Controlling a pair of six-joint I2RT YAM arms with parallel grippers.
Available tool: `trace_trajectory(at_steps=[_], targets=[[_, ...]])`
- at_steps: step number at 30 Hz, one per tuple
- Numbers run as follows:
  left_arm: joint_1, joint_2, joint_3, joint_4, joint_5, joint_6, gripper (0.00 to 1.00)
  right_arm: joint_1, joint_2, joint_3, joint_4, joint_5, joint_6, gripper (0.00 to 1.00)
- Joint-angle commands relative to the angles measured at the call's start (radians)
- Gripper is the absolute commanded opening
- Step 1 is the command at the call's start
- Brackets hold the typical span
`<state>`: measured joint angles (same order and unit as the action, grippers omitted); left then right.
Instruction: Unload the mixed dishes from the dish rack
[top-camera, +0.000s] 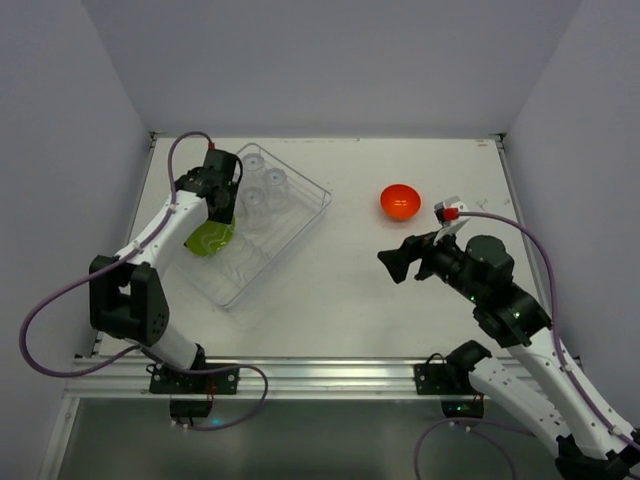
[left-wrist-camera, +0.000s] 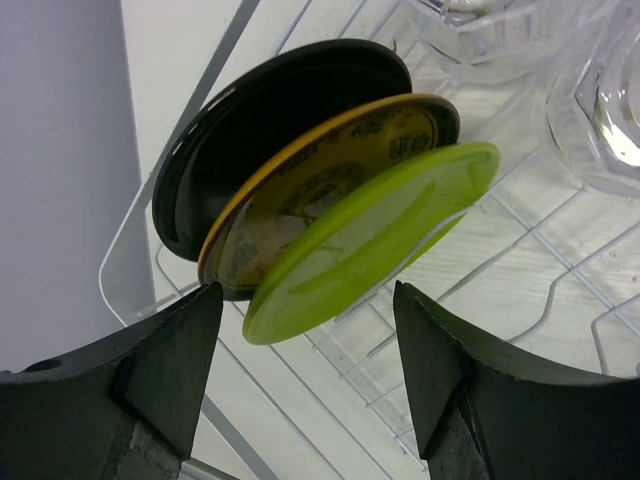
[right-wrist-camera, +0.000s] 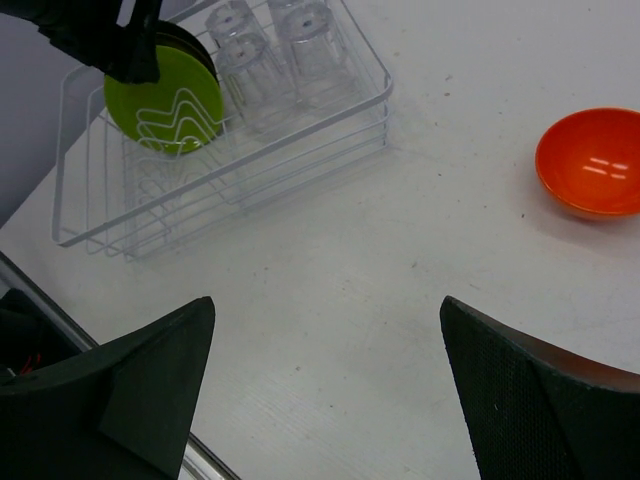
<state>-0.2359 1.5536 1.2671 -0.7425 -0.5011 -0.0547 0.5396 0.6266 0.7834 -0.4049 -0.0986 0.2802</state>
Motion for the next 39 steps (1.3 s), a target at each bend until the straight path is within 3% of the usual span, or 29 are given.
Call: trace_trajectory(at_steps=[1,5,9,20,29,36,39], targets=[[-0.002,0.037,0.069,-0.051,-0.065,0.032,0.73,0.023,-0.028,-0.003,0.057,-0.023,-0.003,0.95],[-0.002,0.049,0.069,-0.061,-0.067,0.039,0.72,0.03,-0.028,-0.003,0.058,-0.027,-0.004,0.95],[-0.002,0.071,0.071,-0.075,-0.042,0.044,0.6,0.034,-0.027,-0.004,0.057,-0.021,-0.006,0.95],[-0.003,0.192,0.158,-0.169,-0.004,0.038,0.49,0.065,-0.028,-0.004,0.051,-0.016,-0.006,0.95],[-0.011,0.152,0.164,-0.159,-0.037,0.042,0.26,0.083,-0.028,-0.003,0.044,-0.004,-0.009,0.94],[-0.068,0.131,0.15,-0.164,-0.12,0.039,0.12,0.089,-0.05,-0.007,0.051,-0.016,-0.012,0.94],[-0.091,0.122,0.152,-0.17,-0.149,0.032,0.02,0.091,-0.064,-0.012,0.057,-0.013,-0.01,0.94]])
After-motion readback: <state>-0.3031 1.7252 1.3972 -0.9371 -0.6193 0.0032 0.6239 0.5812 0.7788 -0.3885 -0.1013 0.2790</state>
